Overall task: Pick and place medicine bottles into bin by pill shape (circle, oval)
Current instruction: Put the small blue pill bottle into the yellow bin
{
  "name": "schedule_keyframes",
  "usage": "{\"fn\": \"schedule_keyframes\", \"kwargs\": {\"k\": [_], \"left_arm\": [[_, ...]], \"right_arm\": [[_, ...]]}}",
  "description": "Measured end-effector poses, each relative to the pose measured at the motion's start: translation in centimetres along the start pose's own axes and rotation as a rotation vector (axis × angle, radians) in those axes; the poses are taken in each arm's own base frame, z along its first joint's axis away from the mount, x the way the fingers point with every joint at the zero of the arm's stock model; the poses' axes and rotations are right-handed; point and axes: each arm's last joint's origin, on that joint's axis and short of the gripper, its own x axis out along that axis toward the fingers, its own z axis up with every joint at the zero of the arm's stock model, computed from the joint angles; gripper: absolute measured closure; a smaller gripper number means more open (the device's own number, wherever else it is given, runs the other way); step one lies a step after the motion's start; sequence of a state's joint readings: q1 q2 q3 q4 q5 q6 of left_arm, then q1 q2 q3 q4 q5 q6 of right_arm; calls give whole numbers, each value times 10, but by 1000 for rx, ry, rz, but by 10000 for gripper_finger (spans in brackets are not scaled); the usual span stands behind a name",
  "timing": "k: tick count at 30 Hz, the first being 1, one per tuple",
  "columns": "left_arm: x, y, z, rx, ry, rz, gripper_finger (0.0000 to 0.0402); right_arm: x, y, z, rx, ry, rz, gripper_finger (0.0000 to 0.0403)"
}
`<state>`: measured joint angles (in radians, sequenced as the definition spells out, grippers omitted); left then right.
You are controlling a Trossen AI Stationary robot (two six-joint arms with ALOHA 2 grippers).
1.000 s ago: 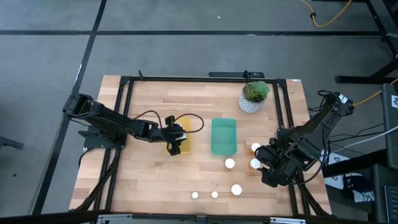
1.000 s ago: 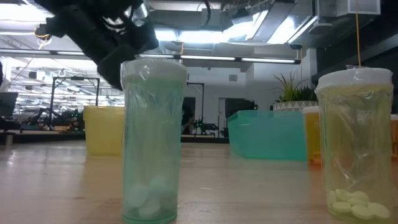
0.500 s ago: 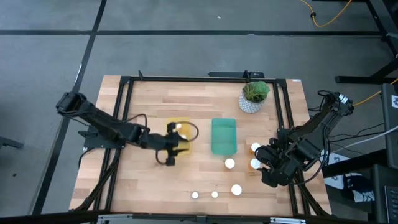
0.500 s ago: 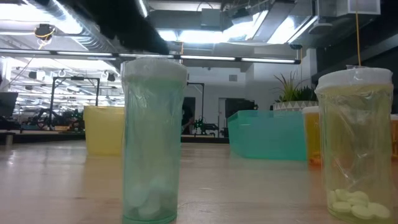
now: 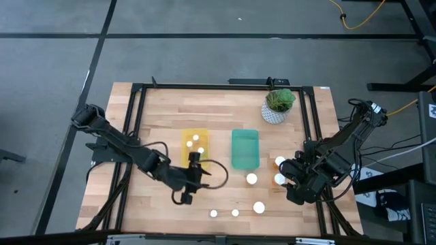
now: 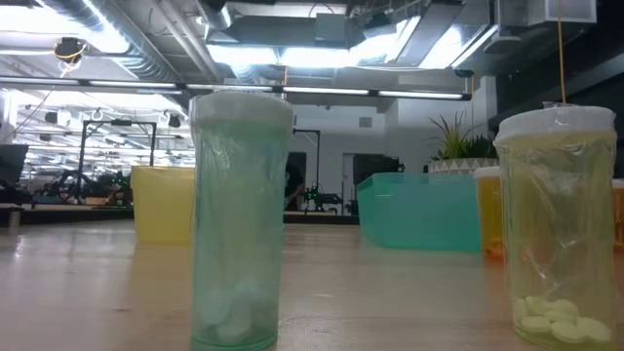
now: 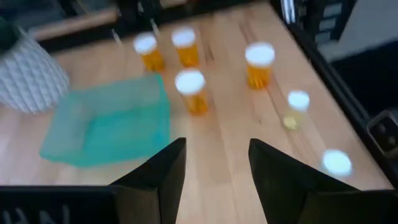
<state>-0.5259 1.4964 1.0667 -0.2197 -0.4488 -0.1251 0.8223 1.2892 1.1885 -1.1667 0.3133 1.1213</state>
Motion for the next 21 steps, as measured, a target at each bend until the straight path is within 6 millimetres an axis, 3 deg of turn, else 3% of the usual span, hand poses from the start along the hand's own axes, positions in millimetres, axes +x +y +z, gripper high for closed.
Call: {"fn": "schedule_keyframes", "kwargs": {"k": [8, 13, 21], "left_arm": [[23, -20, -2, -54, 226, -149, 234], [41, -30, -16, -36, 320, -216, 234], [63, -53, -33, -7, 337, -254, 234]], "right_arm": [[0, 0, 0, 1, -1, 3, 134], [0, 0, 0, 1, -1, 4, 134], [0, 0, 0, -4, 0, 3, 134]]}}
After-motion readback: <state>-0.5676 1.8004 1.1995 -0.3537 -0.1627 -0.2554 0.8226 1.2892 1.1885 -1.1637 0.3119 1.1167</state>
